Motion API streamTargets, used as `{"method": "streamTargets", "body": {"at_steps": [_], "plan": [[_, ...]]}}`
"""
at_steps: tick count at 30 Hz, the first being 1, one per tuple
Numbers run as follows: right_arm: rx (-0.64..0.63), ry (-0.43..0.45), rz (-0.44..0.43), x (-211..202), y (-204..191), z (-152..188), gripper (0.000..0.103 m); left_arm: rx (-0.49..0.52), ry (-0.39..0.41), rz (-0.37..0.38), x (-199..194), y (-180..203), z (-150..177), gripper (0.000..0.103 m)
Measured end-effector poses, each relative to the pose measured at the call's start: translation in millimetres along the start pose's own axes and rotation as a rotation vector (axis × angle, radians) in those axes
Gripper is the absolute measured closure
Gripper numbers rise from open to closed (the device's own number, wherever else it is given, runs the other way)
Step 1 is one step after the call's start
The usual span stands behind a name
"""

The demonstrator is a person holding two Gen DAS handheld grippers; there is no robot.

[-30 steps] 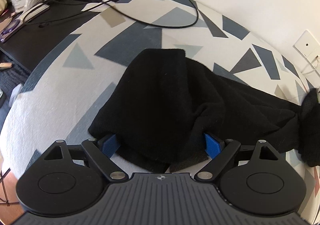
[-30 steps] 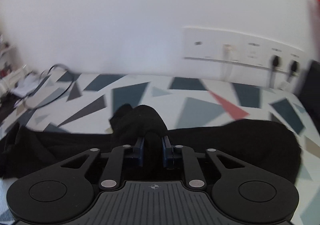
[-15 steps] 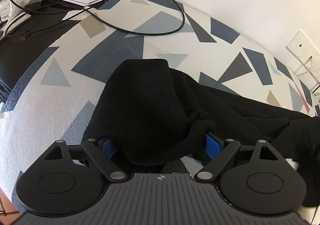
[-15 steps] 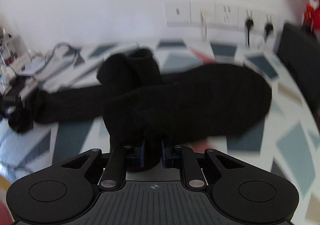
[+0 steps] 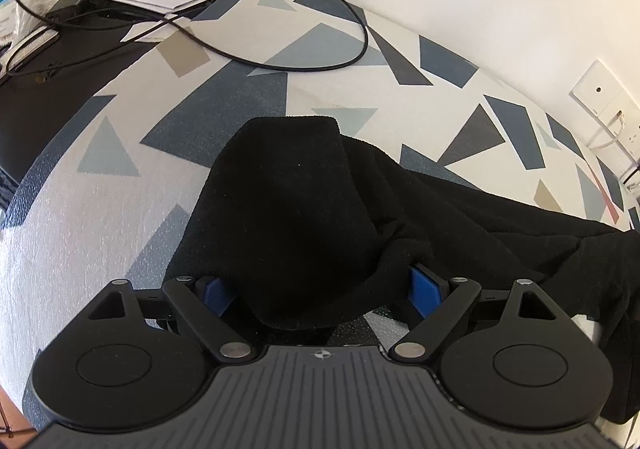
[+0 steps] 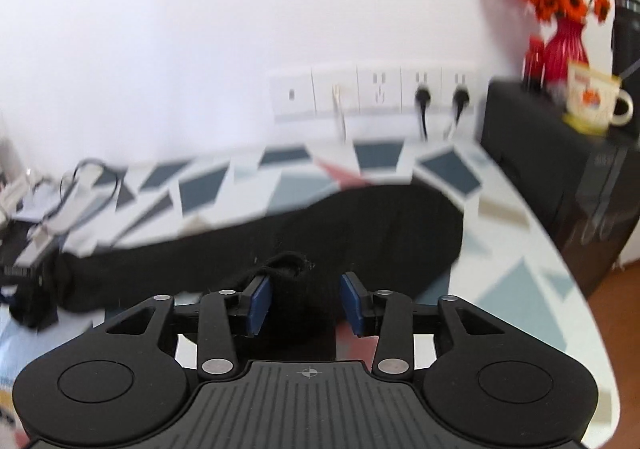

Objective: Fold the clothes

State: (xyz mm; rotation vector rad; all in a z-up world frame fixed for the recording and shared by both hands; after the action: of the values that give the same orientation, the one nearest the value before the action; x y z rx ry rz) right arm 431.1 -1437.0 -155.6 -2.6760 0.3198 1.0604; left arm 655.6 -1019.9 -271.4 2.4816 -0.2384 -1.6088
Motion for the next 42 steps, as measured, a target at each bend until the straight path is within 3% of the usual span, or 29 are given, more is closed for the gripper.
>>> {"method": "streamTargets", "body": {"at_steps": [4, 11, 13, 15, 16, 17, 18, 21, 23, 25, 28, 31, 33, 36, 39, 42], "plan": [[-0.069, -0.055, 0.006, 46, -13, -21, 0.052, 0.045, 0.005, -0.010, 0, 2, 3, 0.015], [0.155, -0.234, 0.186, 148, 20, -17, 0.051, 0.102, 0.000, -0.013, 0, 5, 7, 0.015], [0.216, -0.268, 0.274, 159, 35, -8, 0.045, 0.117, 0.004, -0.008, -1, 5, 9, 0.015], [0.228, -0.322, 0.296, 164, 40, 9, 0.052, 0.131, 0.007, -0.007, -1, 5, 10, 0.015], [0.207, -0.302, 0.294, 160, 40, 14, 0.063, 0.134, 0.008, -0.006, -1, 5, 11, 0.015], [0.193, -0.293, 0.282, 155, 40, 18, 0.088, 0.133, 0.008, -0.004, -1, 5, 11, 0.015], [0.181, -0.287, 0.269, 151, 39, 23, 0.095, 0.130, 0.006, -0.001, -1, 4, 11, 0.015], [0.175, -0.287, 0.244, 130, 40, 38, 0.100, 0.111, -0.005, 0.005, -1, 4, 10, 0.014], [0.167, -0.242, 0.233, 105, 40, 42, 0.100, 0.095, -0.009, 0.008, -1, 3, 9, 0.014], [0.216, -0.127, 0.175, 69, 40, 37, 0.100, 0.088, -0.011, 0.007, -1, 3, 8, 0.014], [0.264, -0.064, 0.160, 28, 37, 40, 0.100, 0.080, -0.010, 0.006, 0, 4, 8, 0.014], [0.218, -0.239, 0.130, 30, 36, 66, 0.099, 0.066, -0.009, 0.009, 0, 3, 7, 0.013], [0.204, -0.354, 0.165, 35, 40, 87, 0.098, 0.056, -0.008, 0.011, 0, 2, 7, 0.013], [0.230, -0.449, 0.191, 34, 46, 97, 0.086, 0.041, -0.006, 0.015, -1, 0, 7, 0.013], [0.161, -0.427, 0.200, 26, 45, 78, 0.072, 0.020, -0.001, 0.004, -3, -3, 9, 0.013], [0.104, -0.317, 0.174, 30, 47, 38, 0.065, -0.005, 0.002, -0.020, -5, -7, 10, 0.013]]}}
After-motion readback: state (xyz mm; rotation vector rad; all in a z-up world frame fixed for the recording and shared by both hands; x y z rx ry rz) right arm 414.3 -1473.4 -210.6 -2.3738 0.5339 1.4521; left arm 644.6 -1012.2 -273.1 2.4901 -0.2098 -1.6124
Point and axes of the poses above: each gripper's, at about its wrist camera, not at the fingertips, and x roughly the way its jaws point, y to its right, z to its underside, the point moved 9 cm from there along x, roughly the way its jaws point, and after that the axes turned 7 degrees about -y, right-handed, at the moved point
